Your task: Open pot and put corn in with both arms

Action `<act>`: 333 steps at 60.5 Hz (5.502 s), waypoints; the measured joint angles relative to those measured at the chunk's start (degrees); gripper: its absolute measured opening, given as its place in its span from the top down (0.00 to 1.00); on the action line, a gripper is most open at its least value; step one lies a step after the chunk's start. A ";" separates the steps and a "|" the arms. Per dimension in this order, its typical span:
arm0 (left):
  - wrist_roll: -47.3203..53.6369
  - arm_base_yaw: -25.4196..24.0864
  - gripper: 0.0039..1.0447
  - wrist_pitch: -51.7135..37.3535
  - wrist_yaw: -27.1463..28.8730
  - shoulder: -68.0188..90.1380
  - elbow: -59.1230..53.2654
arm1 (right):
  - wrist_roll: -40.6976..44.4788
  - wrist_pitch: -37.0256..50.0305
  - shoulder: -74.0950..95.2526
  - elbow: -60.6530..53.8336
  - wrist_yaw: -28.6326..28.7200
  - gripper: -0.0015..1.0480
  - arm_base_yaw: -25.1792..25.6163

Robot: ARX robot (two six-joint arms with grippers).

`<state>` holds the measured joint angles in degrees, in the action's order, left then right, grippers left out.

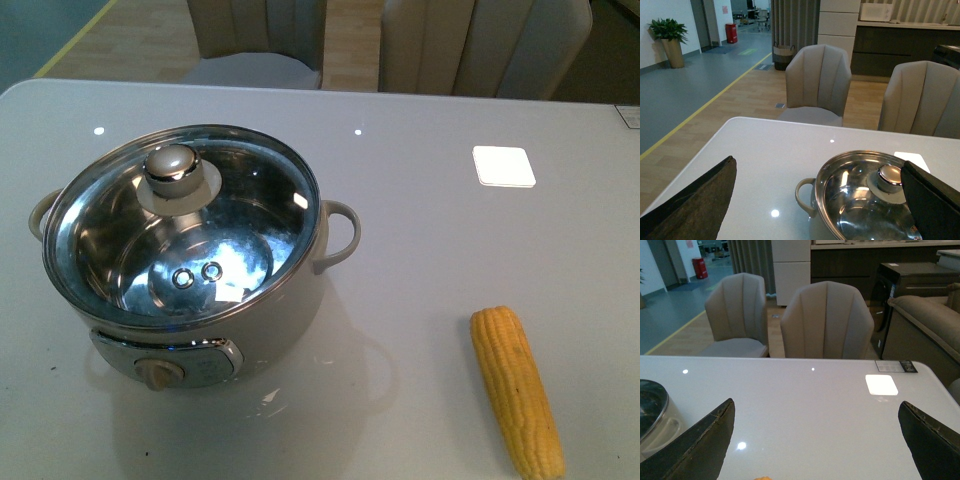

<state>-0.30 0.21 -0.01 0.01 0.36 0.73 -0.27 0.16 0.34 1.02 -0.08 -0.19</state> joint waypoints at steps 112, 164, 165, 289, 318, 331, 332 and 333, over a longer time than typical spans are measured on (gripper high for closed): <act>-1.46 17.68 0.06 -50.27 2.49 92.76 24.39 | 0.00 -0.02 -0.02 -0.02 0.04 0.08 0.00; -2.14 19.19 0.06 -60.17 4.48 119.86 35.85 | 0.00 -0.02 -0.02 -0.02 0.04 0.08 0.00; -2.14 19.21 0.06 -60.17 4.48 119.91 35.91 | 0.00 -0.02 -0.02 0.00 0.04 0.08 0.00; 3.28 -15.61 0.60 -64.24 -7.28 109.98 32.06 | 0.00 -0.02 -0.02 -0.02 -0.02 0.08 0.00; 7.72 -25.42 0.60 -78.03 -11.19 131.12 34.05 | 0.00 -0.02 -0.02 0.00 -0.02 0.08 0.00; 7.72 -25.57 0.60 -79.38 -10.97 135.82 34.99 | 0.00 -0.02 -0.02 0.00 -0.02 0.08 0.00; 7.74 -25.57 0.60 -79.38 -10.97 136.23 34.99 | 0.00 -0.02 -0.02 0.00 -0.02 0.08 0.00; 7.74 -25.57 0.60 -79.38 -10.95 136.58 34.99 | 0.00 -0.02 -0.02 -0.02 -0.02 0.08 0.00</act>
<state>7.44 -25.36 -79.40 -10.94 136.94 35.73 -0.27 0.14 0.32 0.99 -0.10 -0.19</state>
